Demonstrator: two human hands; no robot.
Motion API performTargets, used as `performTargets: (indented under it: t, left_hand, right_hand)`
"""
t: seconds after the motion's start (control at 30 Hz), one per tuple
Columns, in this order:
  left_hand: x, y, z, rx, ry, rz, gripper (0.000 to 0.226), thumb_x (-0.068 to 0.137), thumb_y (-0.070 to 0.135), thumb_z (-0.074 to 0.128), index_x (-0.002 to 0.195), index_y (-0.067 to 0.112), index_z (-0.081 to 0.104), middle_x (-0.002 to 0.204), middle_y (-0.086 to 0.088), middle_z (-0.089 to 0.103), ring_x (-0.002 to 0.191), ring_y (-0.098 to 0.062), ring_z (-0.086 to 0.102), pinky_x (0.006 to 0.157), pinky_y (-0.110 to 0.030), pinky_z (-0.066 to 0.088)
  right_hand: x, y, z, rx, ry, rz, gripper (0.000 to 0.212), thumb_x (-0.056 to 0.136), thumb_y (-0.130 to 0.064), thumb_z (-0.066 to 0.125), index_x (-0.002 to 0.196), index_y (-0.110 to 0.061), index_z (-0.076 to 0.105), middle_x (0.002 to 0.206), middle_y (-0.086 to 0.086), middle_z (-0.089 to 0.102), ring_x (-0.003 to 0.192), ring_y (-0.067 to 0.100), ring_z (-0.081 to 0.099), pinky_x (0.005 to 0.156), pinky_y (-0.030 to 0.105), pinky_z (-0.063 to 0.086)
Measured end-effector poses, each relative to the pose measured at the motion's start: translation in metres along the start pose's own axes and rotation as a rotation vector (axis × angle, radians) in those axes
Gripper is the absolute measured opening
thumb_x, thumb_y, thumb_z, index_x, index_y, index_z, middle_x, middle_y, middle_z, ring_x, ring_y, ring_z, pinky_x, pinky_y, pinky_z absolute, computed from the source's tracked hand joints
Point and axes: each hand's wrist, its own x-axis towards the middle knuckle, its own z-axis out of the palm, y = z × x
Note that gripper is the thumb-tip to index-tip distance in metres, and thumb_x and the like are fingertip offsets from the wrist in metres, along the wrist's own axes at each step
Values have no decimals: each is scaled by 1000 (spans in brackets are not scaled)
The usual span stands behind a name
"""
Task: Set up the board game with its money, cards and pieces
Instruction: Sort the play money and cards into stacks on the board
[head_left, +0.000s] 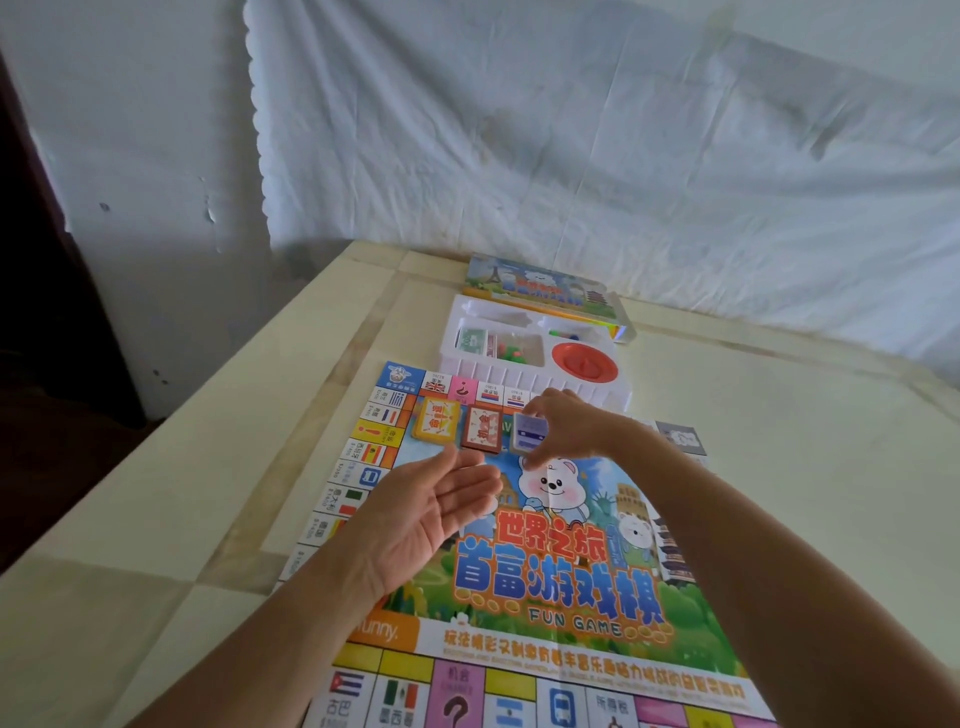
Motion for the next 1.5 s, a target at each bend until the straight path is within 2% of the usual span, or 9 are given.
performTargets:
  t: [0.4,0.87,0.97,1.03,1.1,1.23,1.3,1.37,1.5]
  left_hand:
    - [1,0,0,5,-16,3,35,95,20,48,113,-7,59,106,-28,67,93,-33,69,83,-38,57]
    - [-1,-1,2,45,0,35,31,95,19,49,113,-4,59,106,-25,68,93,-32,68,82,-39,57]
    - [-4,7,6,46,53,144,24,97,14,47,112,1,61,103,-18,69,92,-29,67,81,-39,53]
    - [-1,21,11,108,170,237,20,97,10,46,106,4,62,98,-13,70,90,-26,65,80,-37,51]
    - [11,39,16,251,323,354,22,96,2,42,99,7,64,94,-11,69,85,-23,63,78,-33,49]
    - [46,68,19,461,456,465,27,93,-3,38,96,10,62,91,-7,63,74,-14,55,65,-20,47]
    - [64,77,12,548,473,444,25,94,3,40,104,10,62,95,-5,63,74,-9,55,59,-19,46]
    - [79,84,2,602,457,419,23,96,9,40,107,13,60,98,-3,64,77,-8,58,61,-21,43]
    - [99,87,-14,639,423,371,25,97,10,36,106,17,58,109,-3,63,98,-14,58,84,-28,45]
  right_hand:
    - [5,4,0,13,-34,-11,71,72,-37,79,131,-12,48,124,8,43,114,24,44,101,40,40]
    - [4,10,7,58,-21,-7,81,72,-44,77,138,-15,41,125,5,40,120,24,39,105,41,37]
    - [-2,7,-1,195,67,-22,73,79,-37,73,140,-11,41,129,8,42,121,24,42,105,39,37]
    - [-3,2,-14,292,220,-22,56,85,-26,68,134,-7,48,121,9,52,109,23,53,93,32,45]
    - [4,-4,-31,526,317,33,38,88,-14,64,124,-4,55,104,8,61,90,21,60,79,28,50]
    - [33,-15,-53,1058,321,186,21,89,4,55,109,2,59,94,16,63,77,21,59,84,34,52]
    - [52,-21,-57,1124,281,204,23,89,7,52,110,1,57,97,12,58,81,18,58,87,32,52]
    - [73,-28,-60,1118,262,231,17,89,8,48,95,-5,57,92,8,54,78,14,55,84,31,52]
    - [108,-32,-63,1059,270,378,21,92,0,43,76,-13,43,103,13,48,71,16,50,83,34,51]
